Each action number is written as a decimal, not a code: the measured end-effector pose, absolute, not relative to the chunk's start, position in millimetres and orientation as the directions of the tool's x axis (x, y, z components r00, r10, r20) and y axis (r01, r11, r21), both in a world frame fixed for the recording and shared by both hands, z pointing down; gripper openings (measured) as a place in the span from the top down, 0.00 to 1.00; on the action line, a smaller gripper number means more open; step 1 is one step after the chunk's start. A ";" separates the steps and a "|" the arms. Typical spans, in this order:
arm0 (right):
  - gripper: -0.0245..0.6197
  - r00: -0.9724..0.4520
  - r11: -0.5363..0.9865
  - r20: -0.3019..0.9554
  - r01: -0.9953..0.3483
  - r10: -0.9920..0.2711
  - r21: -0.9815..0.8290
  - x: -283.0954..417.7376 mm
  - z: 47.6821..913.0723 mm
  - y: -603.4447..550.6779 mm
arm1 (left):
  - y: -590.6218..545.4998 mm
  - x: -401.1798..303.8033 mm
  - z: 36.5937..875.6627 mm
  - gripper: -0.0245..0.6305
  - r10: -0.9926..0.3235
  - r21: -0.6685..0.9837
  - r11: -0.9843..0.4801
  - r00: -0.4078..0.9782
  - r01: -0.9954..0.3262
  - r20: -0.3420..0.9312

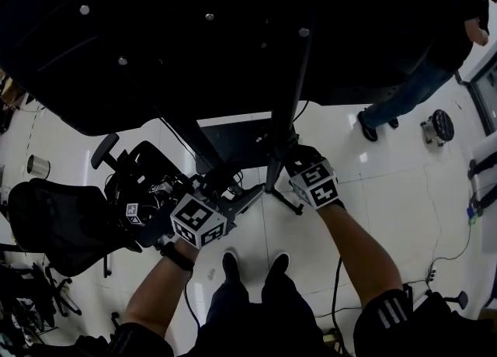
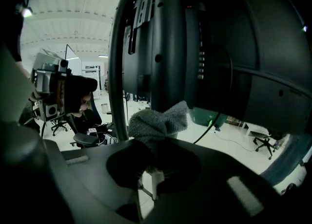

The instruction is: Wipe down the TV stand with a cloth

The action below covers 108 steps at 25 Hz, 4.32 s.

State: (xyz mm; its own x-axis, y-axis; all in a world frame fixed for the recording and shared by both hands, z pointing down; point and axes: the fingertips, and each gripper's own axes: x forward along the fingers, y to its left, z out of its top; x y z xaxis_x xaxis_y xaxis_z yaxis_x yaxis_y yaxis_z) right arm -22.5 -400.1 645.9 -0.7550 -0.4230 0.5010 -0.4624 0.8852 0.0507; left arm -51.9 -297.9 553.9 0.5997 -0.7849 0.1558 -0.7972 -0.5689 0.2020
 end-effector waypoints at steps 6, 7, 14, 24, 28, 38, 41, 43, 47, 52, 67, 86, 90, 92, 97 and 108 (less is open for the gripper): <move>0.91 -0.720 0.898 0.582 -0.438 -0.377 0.039 -26.9 715.6 -396.0 | -307.4 -56.8 623.7 0.49 -0.773 0.249 -0.546 0.596 -0.800 0.217; 0.91 -0.713 0.901 0.596 -0.433 -0.369 0.040 -26.9 728.2 -396.0 | -309.7 -56.4 634.9 0.49 -0.770 0.258 -0.543 0.597 -0.799 0.228; 0.91 -0.679 0.908 0.668 -0.419 -0.303 -0.014 -27.0 814.5 -397.4 | -322.8 -52.9 700.5 0.48 -0.758 0.300 -0.520 0.594 -0.800 0.270; 0.91 -0.617 0.901 0.738 -0.432 -0.273 -0.028 -27.8 913.9 -397.2 | -325.4 -59.6 788.2 0.48 -0.738 0.369 -0.465 0.582 -0.805 0.341; 0.91 -0.568 0.882 0.787 -0.466 -0.241 -0.066 -22.8 953.1 -390.4 | -322.6 -57.0 809.5 0.48 -0.730 0.390 -0.456 0.587 -0.800 0.351; 0.91 -0.507 0.867 0.837 -0.492 -0.205 -0.086 -19.3 999.2 -388.0 | -317.8 -58.8 832.3 0.48 -0.735 0.427 -0.422 0.577 -0.800 0.355; 0.91 -0.520 0.849 0.833 -0.513 -0.188 -0.128 -14.1 990.6 -376.1 | -309.2 -57.6 822.8 0.48 -0.723 0.421 -0.444 0.594 -0.791 0.352; 0.91 -0.541 0.840 0.812 -0.528 -0.220 -0.124 -9.4 973.3 -372.0 | -299.5 -56.8 807.4 0.48 -0.718 0.410 -0.465 0.605 -0.784 0.344; 0.91 -0.630 0.883 0.741 -0.456 -0.231 -0.112 -20.1 903.3 -346.8 | -283.9 -61.1 756.4 0.48 -0.728 0.374 -0.504 0.615 -0.779 0.301; 0.91 -0.709 0.913 0.648 -0.405 -0.277 -0.053 -43.3 789.9 -336.1 | -274.0 -73.3 653.9 0.48 -0.766 0.265 -0.564 0.615 -0.782 0.184; 0.91 -0.910 0.914 0.137 -0.367 -0.391 0.170 -104.7 363.1 -309.7 | -201.2 -124.8 367.0 0.48 -0.770 -0.030 -0.636 0.636 -0.771 -0.043; 0.91 -0.921 0.861 0.012 -0.358 -0.389 0.361 -192.0 125.9 -326.1 | -178.1 -158.5 180.8 0.48 -0.754 -0.238 -0.578 0.623 -0.780 -0.209; 0.91 -0.921 0.854 0.026 -0.349 -0.388 0.387 -204.8 124.3 -331.2 | -178.2 -165.0 177.2 0.48 -0.756 -0.229 -0.575 0.617 -0.786 -0.220; 0.91 -0.926 0.862 0.026 -0.341 -0.377 0.374 -204.6 128.8 -329.8 | -178.8 -169.0 181.6 0.48 -0.761 -0.229 -0.569 0.611 -0.790 -0.217; 0.91 -0.929 0.875 0.079 -0.309 -0.362 0.373 -205.3 170.7 -325.2 | -188.2 -177.3 203.2 0.48 -0.774 -0.199 -0.569 0.601 -0.798 -0.200; 0.91 -0.929 0.908 0.144 -0.286 -0.341 0.307 -203.5 254.2 -324.3 | -206.3 -182.2 247.0 0.48 -0.794 -0.131 -0.577 0.591 -0.807 -0.145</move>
